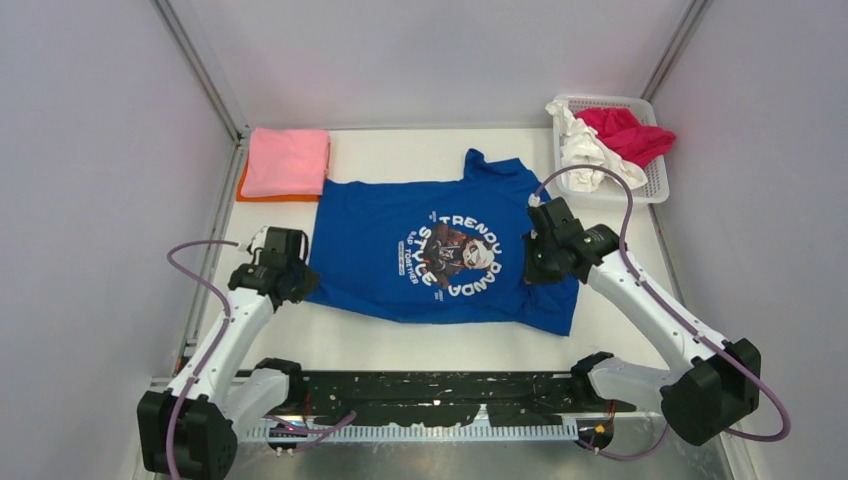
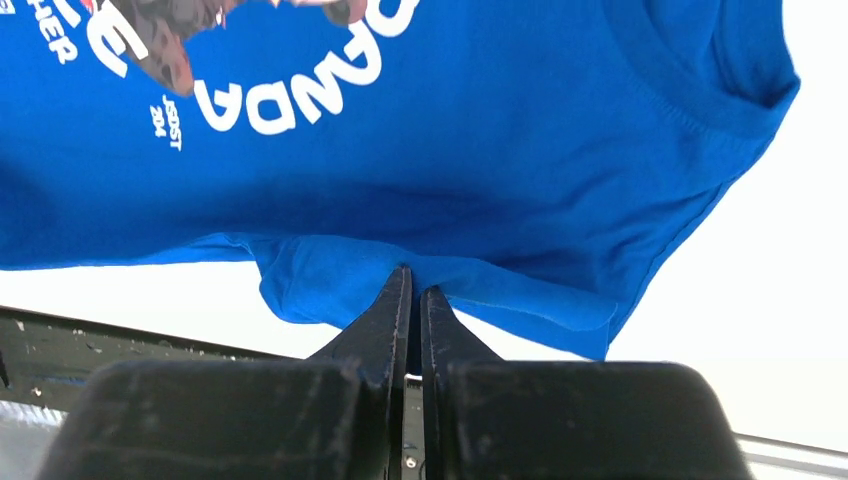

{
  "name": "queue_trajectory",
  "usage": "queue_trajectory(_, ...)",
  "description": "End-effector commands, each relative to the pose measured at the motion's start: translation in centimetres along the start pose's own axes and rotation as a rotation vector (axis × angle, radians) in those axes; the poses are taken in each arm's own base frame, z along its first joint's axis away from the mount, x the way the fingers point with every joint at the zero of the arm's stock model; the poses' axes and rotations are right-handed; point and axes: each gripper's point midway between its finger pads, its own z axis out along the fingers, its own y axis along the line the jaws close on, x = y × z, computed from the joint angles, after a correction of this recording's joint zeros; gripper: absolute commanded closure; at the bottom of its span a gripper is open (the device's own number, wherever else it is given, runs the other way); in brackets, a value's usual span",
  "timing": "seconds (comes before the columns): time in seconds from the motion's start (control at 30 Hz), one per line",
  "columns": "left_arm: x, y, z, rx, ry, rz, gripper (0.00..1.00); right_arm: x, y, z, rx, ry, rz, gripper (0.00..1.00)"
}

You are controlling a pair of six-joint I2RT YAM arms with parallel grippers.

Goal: Fold and stack the t-shirts
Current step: Fold the flattened tshirt in 1/3 of the way

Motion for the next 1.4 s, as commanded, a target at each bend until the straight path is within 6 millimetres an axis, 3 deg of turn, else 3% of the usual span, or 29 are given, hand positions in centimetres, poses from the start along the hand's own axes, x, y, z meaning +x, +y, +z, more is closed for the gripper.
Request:
queue_trajectory(0.0,-3.4,-2.8,-0.2,0.056,-0.066,-0.006,1.0,-4.0,0.6,-0.2,-0.036,-0.073,-0.05,0.95)
queue_trajectory(0.17,-4.4,-3.5,0.9,0.025,-0.06,0.0,1.0,-6.0,1.0,1.0,-0.053,-0.054,-0.058,0.95)
queue_trajectory(0.37,-5.9,-3.6,2.7,-0.027,-0.052,-0.006,1.0,-9.3,-0.2,2.8,-0.024,-0.035,-0.075,0.95)
queue_trajectory(0.53,-6.9,-4.0,4.5,-0.046,-0.052,-0.034,1.0,-12.9,-1.0,5.8,-0.037,-0.05,-0.068,0.93)
queue_trajectory(0.63,-7.4,-4.6,5.4,-0.045,-0.051,-0.035,0.99,-16.3,-1.4,6.7,-0.016,-0.09,-0.102,0.86)
queue_trajectory(0.7,-8.1,-5.2,5.8,-0.047,-0.055,-0.031,0.68,-18.1,-2.5,8.3,0.056,-0.078,-0.106,0.72)
queue_trajectory(0.73,-8.4,-5.4,6.0,-0.049,-0.059,-0.028,0.46,-19.0,-2.8,8.3,0.081,-0.093,-0.105,0.57)
queue_trajectory(0.8,-9.3,-5.7,5.7,-0.053,-0.076,-0.029,0.08,-21.3,-3.4,8.0,0.132,-0.147,-0.097,0.44)
queue_trajectory(0.83,-9.5,-5.8,5.4,-0.056,-0.075,-0.028,0.01,-22.0,-3.2,7.6,0.13,-0.168,-0.097,0.39)
queue_trajectory(0.93,-9.2,-6.4,4.3,-0.009,-0.055,-0.003,0.0,-21.1,-2.4,6.4,0.075,-0.179,-0.1,0.22)
queue_trajectory(0.97,-8.9,-6.6,4.0,0.011,-0.044,0.002,0.0,-19.7,-2.5,6.1,0.063,-0.18,-0.097,0.09)
queue_trajectory(1.03,-7.4,-6.7,3.8,0.056,0.0,0.006,0.0,-17.1,-1.8,5.9,-0.001,-0.177,-0.073,0.02)
queue_trajectory(1.2,-3.1,-7.3,4.6,0.182,0.127,0.034,0.0,-9.2,2.3,7.2,-0.294,-0.133,0.002,0.05)
queue_trajectory(1.37,-0.4,-7.2,6.0,0.216,0.228,0.065,0.0,-7.1,3.9,8.6,-0.337,-0.114,0.0,0.04)
